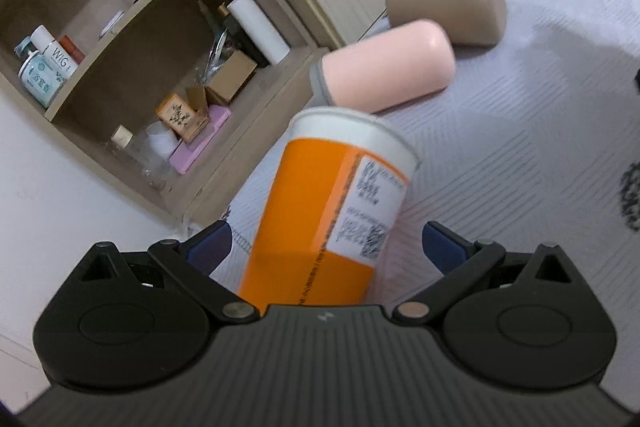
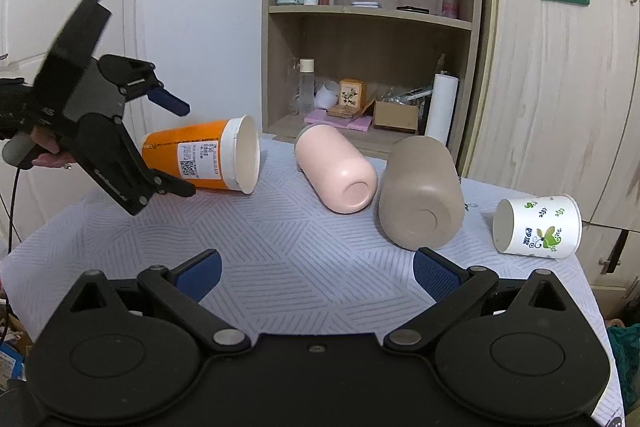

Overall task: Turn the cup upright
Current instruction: 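Lower the left gripper onto the orange cup's body and close it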

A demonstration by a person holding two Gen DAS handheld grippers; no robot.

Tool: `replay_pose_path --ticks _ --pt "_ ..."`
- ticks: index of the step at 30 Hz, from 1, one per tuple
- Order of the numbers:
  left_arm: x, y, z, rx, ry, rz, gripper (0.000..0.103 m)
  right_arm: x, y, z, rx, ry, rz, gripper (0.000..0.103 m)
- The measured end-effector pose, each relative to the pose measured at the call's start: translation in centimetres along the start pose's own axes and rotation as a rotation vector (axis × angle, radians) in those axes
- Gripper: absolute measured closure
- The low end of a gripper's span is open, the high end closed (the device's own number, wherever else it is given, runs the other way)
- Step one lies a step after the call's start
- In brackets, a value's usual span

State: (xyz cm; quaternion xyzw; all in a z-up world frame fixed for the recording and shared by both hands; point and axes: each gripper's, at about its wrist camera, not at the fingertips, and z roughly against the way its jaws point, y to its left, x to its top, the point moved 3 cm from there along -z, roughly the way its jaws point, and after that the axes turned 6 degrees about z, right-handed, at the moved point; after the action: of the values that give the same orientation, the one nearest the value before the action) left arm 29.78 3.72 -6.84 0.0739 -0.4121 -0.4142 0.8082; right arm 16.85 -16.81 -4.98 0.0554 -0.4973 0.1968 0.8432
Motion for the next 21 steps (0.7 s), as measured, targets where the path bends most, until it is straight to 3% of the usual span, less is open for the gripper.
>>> replay_pose_path --ticks 12,15,16,21 --pt "-0.9 0.2 -1.4 -0.026 0.032 0.053 0.0 -0.5 -1.1 -0.8 -0.012 0.023 -0.033 0.0" --pt "-0.7 0.3 -1.4 -0.004 0.046 0.097 0.011 -0.5 -1.2 -0.7 -0.015 0.025 -0.039 0.0" --pt "-0.6 0.4 -1.2 0.005 0.049 0.111 0.025 -0.5 -1.3 -0.7 -0.015 0.024 -0.041 0.0" --pt "-0.1 0.9 0.1 -0.073 0.081 0.264 0.031 -0.8 -1.3 -0.3 -0.011 0.02 -0.055 0.0"
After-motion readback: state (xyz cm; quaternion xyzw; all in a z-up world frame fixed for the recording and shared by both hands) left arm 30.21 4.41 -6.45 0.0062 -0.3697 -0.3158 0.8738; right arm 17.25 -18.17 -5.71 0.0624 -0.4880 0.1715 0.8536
